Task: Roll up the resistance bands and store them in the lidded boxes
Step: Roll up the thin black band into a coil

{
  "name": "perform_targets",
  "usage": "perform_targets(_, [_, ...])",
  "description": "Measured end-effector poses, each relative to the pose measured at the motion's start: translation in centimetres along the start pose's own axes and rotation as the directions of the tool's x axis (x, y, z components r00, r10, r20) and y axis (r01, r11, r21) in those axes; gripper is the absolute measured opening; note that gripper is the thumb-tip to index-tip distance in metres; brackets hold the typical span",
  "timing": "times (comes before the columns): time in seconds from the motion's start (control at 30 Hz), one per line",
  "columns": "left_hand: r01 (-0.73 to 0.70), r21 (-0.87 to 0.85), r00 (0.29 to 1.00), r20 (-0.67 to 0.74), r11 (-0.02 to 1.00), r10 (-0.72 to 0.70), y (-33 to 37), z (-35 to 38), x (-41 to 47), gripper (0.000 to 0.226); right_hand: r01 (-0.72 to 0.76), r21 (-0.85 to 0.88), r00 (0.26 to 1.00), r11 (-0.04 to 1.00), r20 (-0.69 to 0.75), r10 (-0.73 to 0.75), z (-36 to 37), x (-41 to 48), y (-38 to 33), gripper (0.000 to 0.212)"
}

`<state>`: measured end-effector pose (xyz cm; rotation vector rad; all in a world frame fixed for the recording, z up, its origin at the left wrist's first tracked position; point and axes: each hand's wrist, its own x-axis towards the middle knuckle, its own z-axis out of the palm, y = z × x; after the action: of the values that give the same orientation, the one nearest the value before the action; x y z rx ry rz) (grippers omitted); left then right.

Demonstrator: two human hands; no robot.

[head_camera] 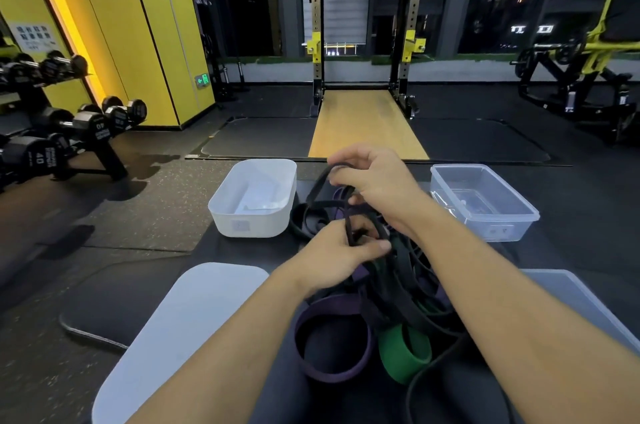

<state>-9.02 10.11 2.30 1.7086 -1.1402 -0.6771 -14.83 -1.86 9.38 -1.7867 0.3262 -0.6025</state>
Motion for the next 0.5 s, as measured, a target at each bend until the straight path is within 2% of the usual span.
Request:
perform_targets(0.07, [-0.008,-0.113,0.996,-0.094,0.994,-0.002,0.2,0.1,0.1,0.017,-0.038,0.079,0.999,0.996,0.0,0.038,-0.7,-0.2,0.1,0.028])
perform_targets(0.17, [0.022,-0.471,0.983,-0.149,0.882,-0.104,1.4,-1.2,0.0,0.018,-0.093,0.173,0.995,0.981,-0.012,0.096,-2.4,-0.8,1.5,0.027])
perform_targets(0.23, [0.001,-0.663,0.964,-0.197,0.748,-0.176,2.8,-2.3,0.1,0.026,-0.158,0.247,0.987,0.956,0.079,0.143,-2.9,-1.4,3.2,0.035])
perform_targets(0.3, [-0.021,-0.749,0.95,-0.221,0.662,-0.22,4.4,-3.5,0.2,0.032,-0.241,0.3,0.955,0.923,0.242,0.171,-2.7,-2.3,5.0,0.062])
perform_targets(0.37, [-0.044,-0.789,0.961,-0.2,0.613,-0.188,5.8,-4.6,0.3,0.03,-0.287,0.244,0.903,0.926,0.391,0.177,-1.6,-3.3,6.5,0.079])
perform_targets(0.43, [-0.109,-0.835,0.971,-0.206,0.539,-0.123,6.8,-5.4,0.6,0.025,-0.291,0.148,0.855,0.945,0.483,0.188,-0.2,-4.1,7.7,0.08])
perform_targets(0.5, [-0.146,-0.841,0.976,-0.208,0.522,-0.062,7.5,-6.1,1.0,0.024,-0.278,0.009,0.809,0.96,0.54,0.23,1.1,-4.6,8.2,0.086])
